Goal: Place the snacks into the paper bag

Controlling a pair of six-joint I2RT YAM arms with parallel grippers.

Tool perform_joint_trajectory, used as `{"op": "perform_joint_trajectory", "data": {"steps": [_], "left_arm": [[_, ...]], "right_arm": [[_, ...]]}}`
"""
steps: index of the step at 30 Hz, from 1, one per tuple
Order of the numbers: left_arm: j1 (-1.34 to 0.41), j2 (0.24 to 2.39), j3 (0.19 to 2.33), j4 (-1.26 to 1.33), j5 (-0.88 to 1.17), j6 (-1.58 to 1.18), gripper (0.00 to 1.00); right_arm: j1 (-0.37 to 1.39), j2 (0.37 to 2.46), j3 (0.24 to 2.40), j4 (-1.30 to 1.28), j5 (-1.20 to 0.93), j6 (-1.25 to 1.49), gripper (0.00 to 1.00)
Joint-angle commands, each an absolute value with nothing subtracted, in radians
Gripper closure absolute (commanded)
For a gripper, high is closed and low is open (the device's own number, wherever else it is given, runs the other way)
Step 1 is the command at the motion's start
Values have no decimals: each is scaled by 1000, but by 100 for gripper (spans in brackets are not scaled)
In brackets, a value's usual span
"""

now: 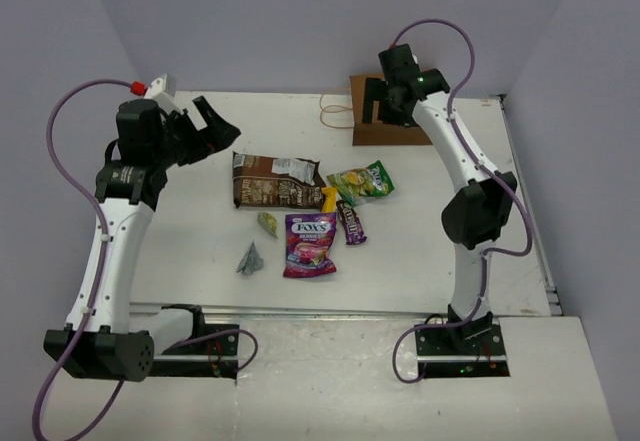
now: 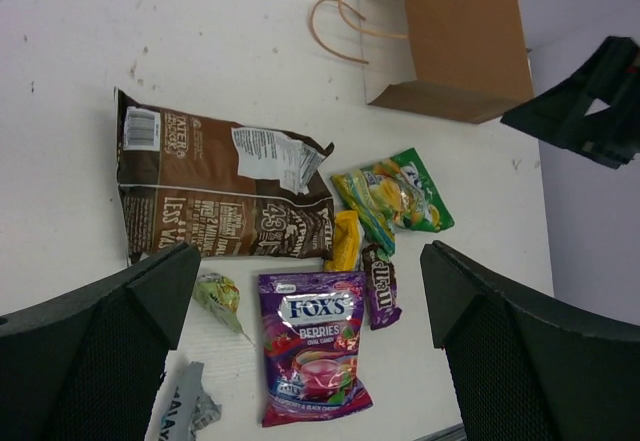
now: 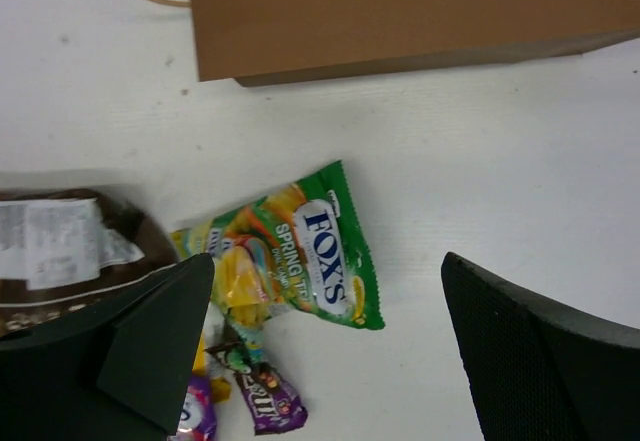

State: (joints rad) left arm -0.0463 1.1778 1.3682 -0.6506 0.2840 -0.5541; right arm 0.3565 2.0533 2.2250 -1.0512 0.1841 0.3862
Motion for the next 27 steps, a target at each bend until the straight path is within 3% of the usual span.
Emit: {"op": "perform_joint_trajectory", "data": {"steps": [1, 17, 27], "left_arm": [[-41, 1088, 1296, -511, 270, -601, 0], [-101, 1085, 1319, -563, 264, -629, 0], [-103, 1006, 1307, -568, 227, -630, 0]], "right_arm": [[397, 2097, 2206, -1014, 380, 330, 1], [535, 2215, 2168, -638, 730, 37, 1], [541, 2336, 2243, -494, 715, -41, 1]]}}
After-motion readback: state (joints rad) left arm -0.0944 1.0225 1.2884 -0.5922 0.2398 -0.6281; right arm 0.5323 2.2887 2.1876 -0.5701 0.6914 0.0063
